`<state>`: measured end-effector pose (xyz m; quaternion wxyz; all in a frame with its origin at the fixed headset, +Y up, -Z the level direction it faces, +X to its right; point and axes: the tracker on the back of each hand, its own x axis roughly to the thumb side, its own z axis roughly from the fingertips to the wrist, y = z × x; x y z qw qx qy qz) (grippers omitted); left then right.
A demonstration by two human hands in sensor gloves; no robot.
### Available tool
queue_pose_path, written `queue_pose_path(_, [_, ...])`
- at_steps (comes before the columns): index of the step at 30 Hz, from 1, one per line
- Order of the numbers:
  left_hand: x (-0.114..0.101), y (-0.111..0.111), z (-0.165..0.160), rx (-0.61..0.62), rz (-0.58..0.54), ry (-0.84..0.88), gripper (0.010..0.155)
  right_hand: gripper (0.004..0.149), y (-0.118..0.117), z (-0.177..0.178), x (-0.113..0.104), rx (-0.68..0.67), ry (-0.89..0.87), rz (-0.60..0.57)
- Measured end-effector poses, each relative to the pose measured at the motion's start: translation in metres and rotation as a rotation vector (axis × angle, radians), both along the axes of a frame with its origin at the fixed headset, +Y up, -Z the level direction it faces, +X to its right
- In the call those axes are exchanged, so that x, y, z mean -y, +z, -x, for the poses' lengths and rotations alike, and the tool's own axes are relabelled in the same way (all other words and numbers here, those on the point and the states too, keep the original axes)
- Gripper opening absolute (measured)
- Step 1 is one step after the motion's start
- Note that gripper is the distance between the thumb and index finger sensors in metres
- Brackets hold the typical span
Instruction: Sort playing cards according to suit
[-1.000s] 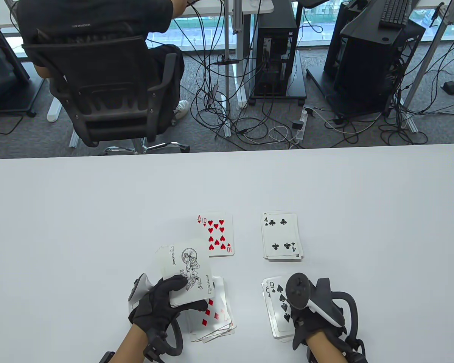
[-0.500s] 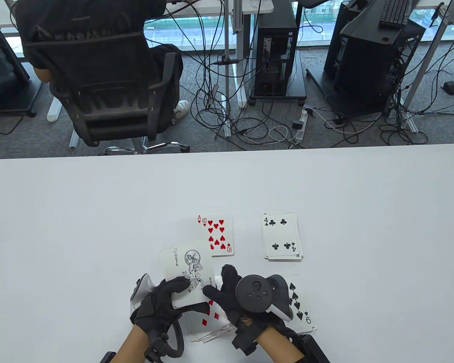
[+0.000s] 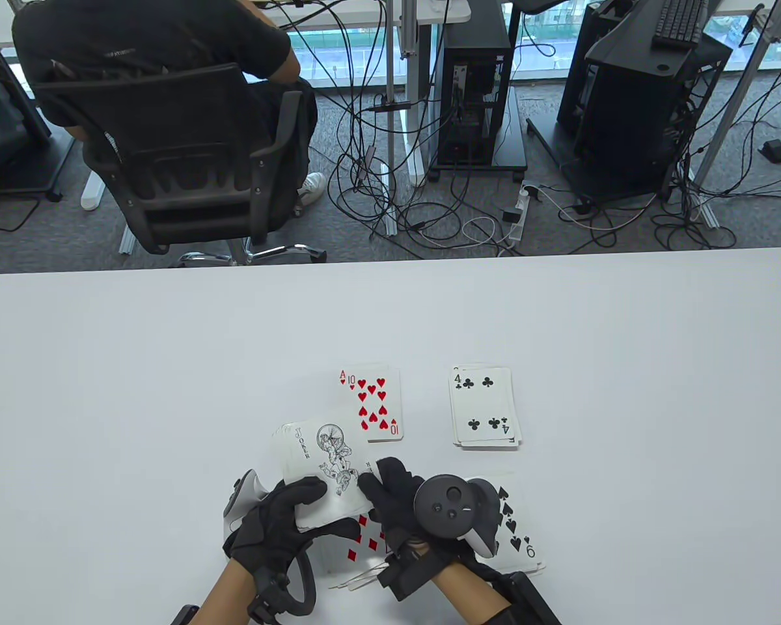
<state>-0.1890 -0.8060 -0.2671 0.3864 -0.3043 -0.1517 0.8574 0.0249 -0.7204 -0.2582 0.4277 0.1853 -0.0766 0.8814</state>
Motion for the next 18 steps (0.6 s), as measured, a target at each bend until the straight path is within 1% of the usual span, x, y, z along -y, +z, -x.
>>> queue_pose_path(6, [0.0,0.0,0.0,0.003,0.003,0.018,0.051,0.041,-0.008,-0.02,-0.005,0.063,-0.045,0.03])
queue_pose_path(9, [-0.001,0.0,0.0,0.005,-0.004,0.027,0.051,0.041,-0.013,-0.039,-0.01,0.083,-0.116,0.073])
queue_pose_path(11, [-0.001,-0.001,0.0,0.004,-0.004,0.03,0.051,0.041,-0.017,-0.055,-0.015,0.121,-0.149,0.094])
queue_pose_path(14, [0.0,-0.001,0.0,-0.003,0.0,0.029,0.051,0.041,-0.028,-0.088,-0.023,0.123,-0.206,0.104])
queue_pose_path(16, [0.0,-0.001,0.0,-0.006,0.002,0.031,0.051,0.041,-0.034,-0.112,-0.025,0.152,-0.203,0.126])
queue_pose_path(18, [-0.001,-0.001,0.0,-0.009,0.001,0.032,0.051,0.041,-0.039,-0.148,-0.025,0.284,-0.153,0.126])
